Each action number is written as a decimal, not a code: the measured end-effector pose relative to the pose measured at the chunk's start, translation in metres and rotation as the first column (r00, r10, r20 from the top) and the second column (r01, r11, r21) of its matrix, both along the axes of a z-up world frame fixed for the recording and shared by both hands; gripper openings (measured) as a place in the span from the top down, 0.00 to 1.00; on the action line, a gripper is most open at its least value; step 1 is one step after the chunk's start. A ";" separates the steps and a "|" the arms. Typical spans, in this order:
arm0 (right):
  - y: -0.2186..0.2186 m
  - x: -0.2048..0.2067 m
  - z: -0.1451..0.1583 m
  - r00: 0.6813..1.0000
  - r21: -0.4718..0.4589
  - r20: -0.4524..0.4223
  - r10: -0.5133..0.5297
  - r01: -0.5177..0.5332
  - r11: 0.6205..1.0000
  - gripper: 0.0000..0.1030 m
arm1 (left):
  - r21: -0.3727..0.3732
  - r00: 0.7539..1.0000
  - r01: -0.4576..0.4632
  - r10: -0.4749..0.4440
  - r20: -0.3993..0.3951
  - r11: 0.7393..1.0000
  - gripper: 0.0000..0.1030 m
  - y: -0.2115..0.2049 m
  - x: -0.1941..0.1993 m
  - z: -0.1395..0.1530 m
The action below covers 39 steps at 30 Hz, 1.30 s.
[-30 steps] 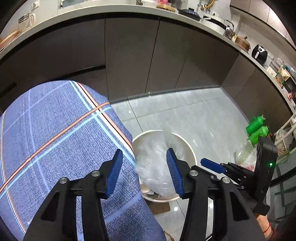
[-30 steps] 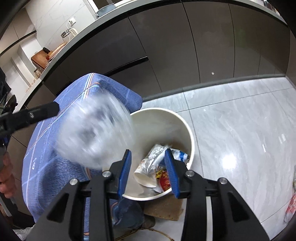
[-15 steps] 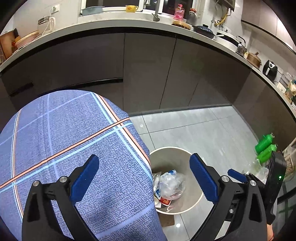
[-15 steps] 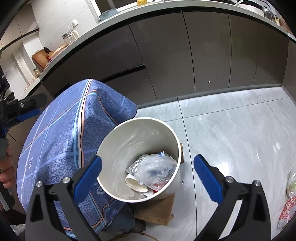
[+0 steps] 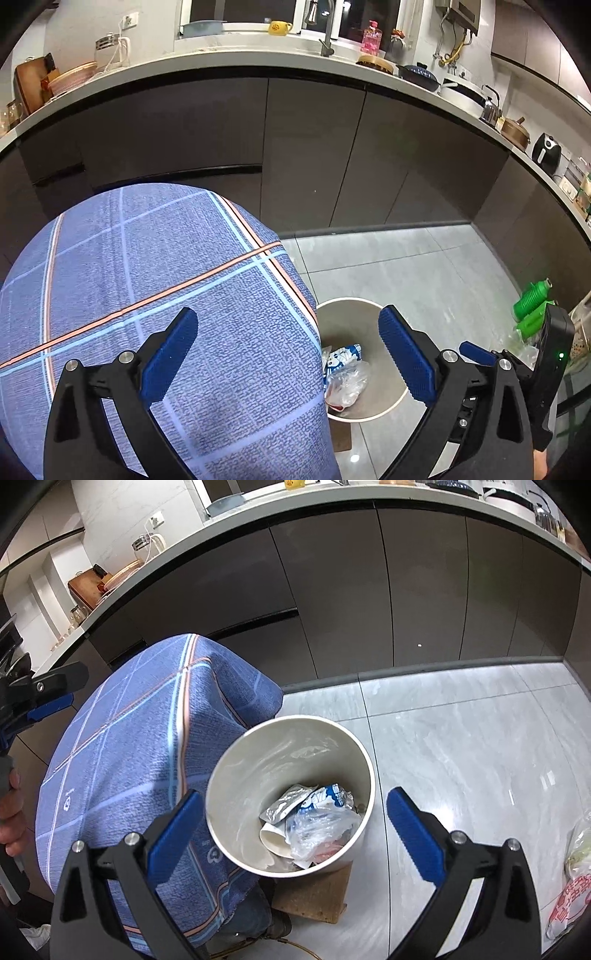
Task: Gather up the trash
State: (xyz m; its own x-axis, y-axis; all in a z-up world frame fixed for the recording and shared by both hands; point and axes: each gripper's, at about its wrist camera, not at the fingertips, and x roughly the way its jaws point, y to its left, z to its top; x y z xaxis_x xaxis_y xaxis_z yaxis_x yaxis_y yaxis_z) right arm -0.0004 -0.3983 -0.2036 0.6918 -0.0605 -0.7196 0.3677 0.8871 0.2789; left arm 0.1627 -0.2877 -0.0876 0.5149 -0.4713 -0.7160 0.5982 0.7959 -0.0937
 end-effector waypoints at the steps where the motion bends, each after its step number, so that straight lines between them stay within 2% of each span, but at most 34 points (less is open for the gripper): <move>1: 0.002 0.000 0.004 1.000 -0.005 0.005 0.002 -0.002 1.000 0.03 | -0.005 1.000 -0.006 0.006 0.005 1.000 0.08 0.004 -0.001 0.004; 8: 0.023 -0.003 0.043 0.997 -0.049 0.063 0.033 -0.030 0.998 0.03 | -0.027 0.993 -0.082 0.084 0.078 0.996 0.08 0.042 -0.019 0.035; 13: 0.050 -0.003 0.073 0.994 -0.102 0.090 0.066 -0.057 0.993 0.03 | -0.009 0.979 -0.147 0.147 0.142 0.989 0.08 0.076 -0.039 0.055; 24: 0.118 -0.013 0.138 0.977 -0.210 0.129 0.171 -0.142 0.967 0.03 | -0.005 0.947 -0.298 0.296 0.125 0.955 0.08 0.153 -0.068 0.072; 30: 0.146 -0.020 0.153 0.980 -0.178 0.074 0.183 -0.167 0.970 0.03 | -0.006 0.930 -0.353 0.352 0.104 0.935 0.08 0.184 -0.086 0.076; 35: 0.168 -0.030 0.158 0.980 -0.238 0.048 0.191 -0.175 0.955 0.03 | -0.001 0.914 -0.392 0.390 0.114 0.920 0.08 0.205 -0.103 0.078; 39: 0.180 -0.035 0.160 0.978 -0.241 0.051 0.203 -0.185 0.953 0.03 | -0.003 0.901 -0.417 0.414 0.128 0.909 0.08 0.218 -0.117 0.082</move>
